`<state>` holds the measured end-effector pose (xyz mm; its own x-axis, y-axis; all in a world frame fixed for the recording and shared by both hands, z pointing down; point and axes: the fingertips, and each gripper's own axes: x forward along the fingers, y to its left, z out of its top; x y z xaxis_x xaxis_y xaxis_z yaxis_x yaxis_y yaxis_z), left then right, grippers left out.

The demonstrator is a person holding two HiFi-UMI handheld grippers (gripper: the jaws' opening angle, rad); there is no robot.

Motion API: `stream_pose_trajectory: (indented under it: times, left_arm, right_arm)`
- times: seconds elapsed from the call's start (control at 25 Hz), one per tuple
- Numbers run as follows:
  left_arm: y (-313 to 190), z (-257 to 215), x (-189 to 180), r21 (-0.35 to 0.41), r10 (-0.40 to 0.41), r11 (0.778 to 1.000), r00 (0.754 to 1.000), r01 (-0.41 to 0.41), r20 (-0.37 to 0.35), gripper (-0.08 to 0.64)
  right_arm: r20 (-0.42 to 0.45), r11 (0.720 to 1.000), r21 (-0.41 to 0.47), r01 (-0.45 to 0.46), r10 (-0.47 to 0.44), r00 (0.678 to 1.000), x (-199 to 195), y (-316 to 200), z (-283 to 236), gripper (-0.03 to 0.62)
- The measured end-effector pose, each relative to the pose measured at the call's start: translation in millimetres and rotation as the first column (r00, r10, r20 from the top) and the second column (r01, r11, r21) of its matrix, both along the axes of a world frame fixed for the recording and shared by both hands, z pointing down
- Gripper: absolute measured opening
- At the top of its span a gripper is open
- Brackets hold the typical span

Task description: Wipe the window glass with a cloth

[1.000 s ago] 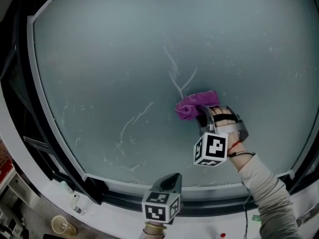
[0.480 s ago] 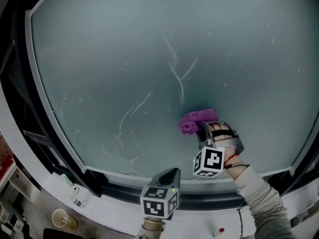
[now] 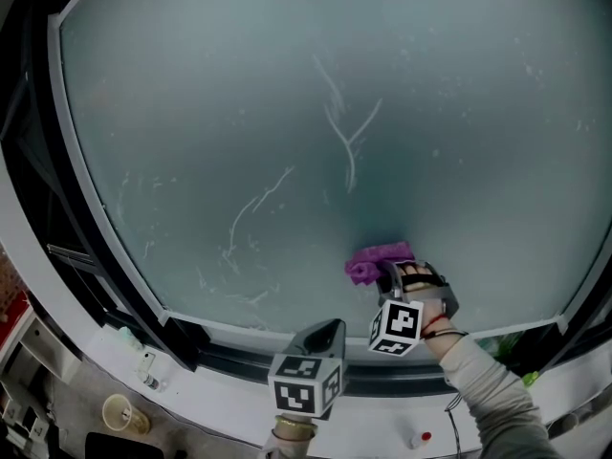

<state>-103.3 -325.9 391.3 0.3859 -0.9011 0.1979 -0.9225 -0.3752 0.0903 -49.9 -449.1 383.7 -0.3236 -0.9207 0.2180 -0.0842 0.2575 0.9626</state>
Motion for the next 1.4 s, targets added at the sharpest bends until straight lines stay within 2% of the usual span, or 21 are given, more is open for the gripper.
stream_pose_trajectory:
  times: [0.44, 0.92, 1.4]
  left_arm:
    - [5, 5, -1, -0.016, -0.005, 1.000, 1.000, 0.005, 0.005, 0.005]
    - [6, 6, 0, -0.013, 0.003, 1.000, 1.000, -0.003, 0.004, 0.005]
    - [-4, 5, 11, -0.004, 0.039, 0.999, 0.999, -0.039, 0.002, 0.005]
  right_arm:
    - [-0.028, 0.994, -0.107, -0.024, 0.021, 0.999, 2, -2, 58, 0.052]
    - [-0.017, 0.992, -0.125, -0.006, 0.004, 1.000, 0, 8, 53, 0.052]
    - [0.021, 0.998, 0.049, 0.038, -0.039, 0.999, 10, 44, -27, 0.052]
